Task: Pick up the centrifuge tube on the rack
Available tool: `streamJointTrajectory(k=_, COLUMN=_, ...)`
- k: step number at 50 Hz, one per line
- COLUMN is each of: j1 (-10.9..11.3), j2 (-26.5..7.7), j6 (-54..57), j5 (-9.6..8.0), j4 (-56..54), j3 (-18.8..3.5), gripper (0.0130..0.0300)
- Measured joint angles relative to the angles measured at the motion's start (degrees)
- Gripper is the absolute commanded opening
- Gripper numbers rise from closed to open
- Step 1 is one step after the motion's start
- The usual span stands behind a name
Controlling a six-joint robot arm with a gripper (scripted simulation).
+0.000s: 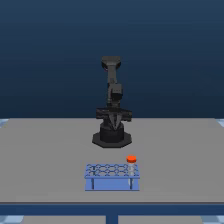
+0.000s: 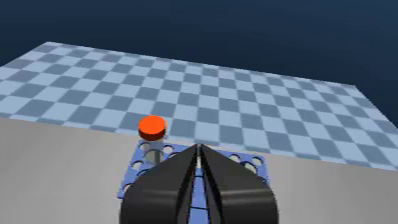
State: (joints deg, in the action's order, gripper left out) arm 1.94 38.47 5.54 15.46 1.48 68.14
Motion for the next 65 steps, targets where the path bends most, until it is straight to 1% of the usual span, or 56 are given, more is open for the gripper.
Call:
streamJointTrajectory(k=1, j1=0.0, j2=0.0, j6=0.0, j5=0.0, j4=0.0, j3=0.0, gripper=0.03)
streamJointTrajectory(k=38, j1=0.3, j2=-0.4, j6=1.2, j5=0.0, j4=-1.5, j3=-0.2, gripper=0.03)
streamJointTrajectory(k=53, j1=1.5, j2=-2.0, j6=5.4, j5=0.02, j4=-6.9, j3=-1.1, gripper=0.03)
streamJointTrajectory(k=65, j1=3.2, j2=-4.2, j6=11.0, j5=0.07, j4=-14.1, j3=-2.5, gripper=0.03)
